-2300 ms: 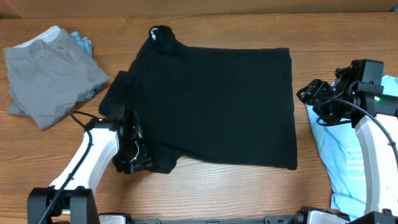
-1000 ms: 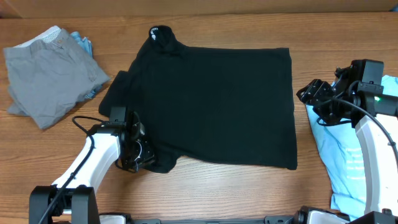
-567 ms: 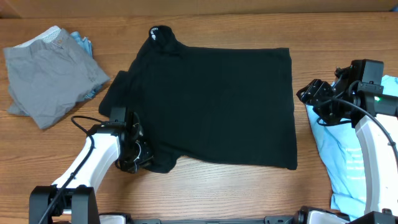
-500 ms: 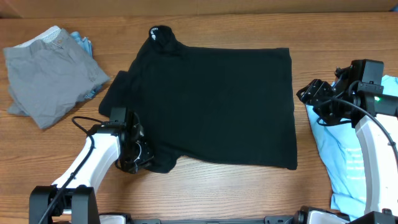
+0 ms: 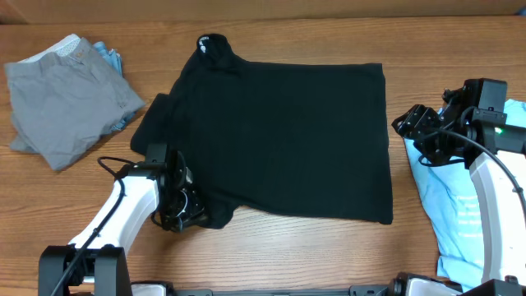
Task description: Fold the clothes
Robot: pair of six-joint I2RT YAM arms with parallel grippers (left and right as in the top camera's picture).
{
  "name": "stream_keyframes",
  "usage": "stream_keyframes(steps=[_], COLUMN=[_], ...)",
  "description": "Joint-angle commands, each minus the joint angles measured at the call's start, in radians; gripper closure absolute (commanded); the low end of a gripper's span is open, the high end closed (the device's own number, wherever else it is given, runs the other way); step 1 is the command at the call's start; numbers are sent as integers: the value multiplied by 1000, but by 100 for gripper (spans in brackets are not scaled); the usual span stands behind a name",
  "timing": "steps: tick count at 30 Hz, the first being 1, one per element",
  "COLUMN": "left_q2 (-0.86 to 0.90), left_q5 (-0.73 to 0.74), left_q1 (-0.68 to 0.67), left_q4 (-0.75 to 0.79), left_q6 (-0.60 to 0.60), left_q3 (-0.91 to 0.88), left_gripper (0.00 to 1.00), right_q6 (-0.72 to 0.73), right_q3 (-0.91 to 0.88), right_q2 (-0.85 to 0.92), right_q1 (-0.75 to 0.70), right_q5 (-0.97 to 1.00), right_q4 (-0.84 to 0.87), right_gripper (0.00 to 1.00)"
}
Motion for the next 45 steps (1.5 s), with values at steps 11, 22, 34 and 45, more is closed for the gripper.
stream_keyframes(steps=[11,22,34,45], left_q2=[-8,-8,-8,-8], left_q5=[-103,-86,-99,-122], left_q1=[-5,-5,-5,-5], left_q4=[102,101,116,111], left_q6=[7,-27,-149,-180], left_q3=[-4,-4,-4,-4], left_gripper=[73,75,76,96], right_q6=[0,0,0,0], right_q3=[16,16,16,16], right_q2=[-5,-5,-5,-5], right_q1=[2,2,2,2], right_q5=[-1,-1,-1,-1], right_q4=[5,2,2,2], right_gripper=[29,29,29,29])
